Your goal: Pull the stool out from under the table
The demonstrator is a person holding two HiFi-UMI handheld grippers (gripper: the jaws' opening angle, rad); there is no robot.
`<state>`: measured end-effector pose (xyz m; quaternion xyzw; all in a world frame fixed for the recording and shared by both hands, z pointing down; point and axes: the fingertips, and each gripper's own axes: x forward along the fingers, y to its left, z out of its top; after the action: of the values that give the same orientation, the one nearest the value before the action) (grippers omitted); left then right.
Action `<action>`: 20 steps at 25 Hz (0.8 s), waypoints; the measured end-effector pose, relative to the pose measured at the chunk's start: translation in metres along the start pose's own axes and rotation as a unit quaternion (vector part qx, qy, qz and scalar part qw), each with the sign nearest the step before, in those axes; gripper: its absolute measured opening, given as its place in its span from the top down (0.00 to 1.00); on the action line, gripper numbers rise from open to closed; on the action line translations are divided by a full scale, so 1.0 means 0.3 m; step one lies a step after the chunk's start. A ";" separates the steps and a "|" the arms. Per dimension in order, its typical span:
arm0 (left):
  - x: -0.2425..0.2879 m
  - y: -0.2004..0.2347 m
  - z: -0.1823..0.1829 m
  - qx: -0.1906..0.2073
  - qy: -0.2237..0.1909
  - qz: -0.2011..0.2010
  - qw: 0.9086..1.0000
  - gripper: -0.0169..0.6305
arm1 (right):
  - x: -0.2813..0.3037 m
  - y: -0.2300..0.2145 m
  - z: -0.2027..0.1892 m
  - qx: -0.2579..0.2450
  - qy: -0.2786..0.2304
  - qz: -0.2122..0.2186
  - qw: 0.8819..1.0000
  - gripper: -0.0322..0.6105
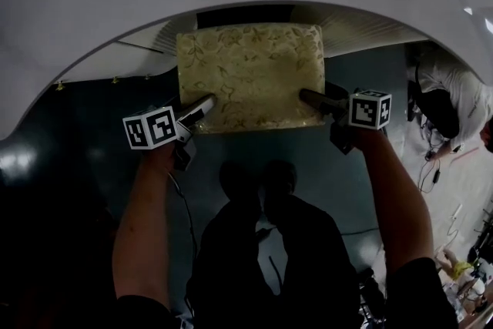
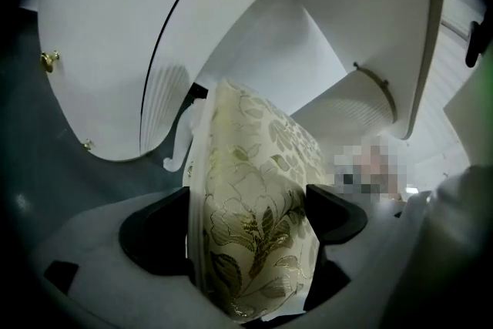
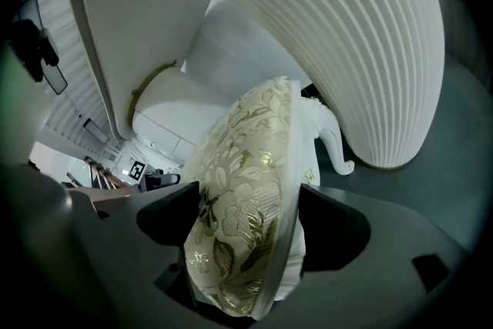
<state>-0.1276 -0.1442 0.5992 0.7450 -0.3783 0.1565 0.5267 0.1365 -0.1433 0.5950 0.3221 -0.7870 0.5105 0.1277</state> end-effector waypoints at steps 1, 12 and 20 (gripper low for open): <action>0.001 -0.001 0.000 -0.001 0.000 0.002 1.000 0.27 | 0.002 -0.002 0.004 -0.006 0.004 -0.004 1.000 0.40; -0.002 0.005 -0.011 -0.006 0.045 0.017 0.999 0.27 | 0.015 0.018 -0.004 0.014 0.056 0.000 0.998 0.40; 0.007 0.009 -0.014 -0.043 0.063 0.007 0.997 0.27 | 0.022 0.014 0.002 0.052 0.115 -0.016 0.992 0.40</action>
<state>-0.1275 -0.1418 0.6041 0.7078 -0.3558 0.1908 0.5796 0.1288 -0.1451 0.5953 0.2799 -0.7344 0.5820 0.2087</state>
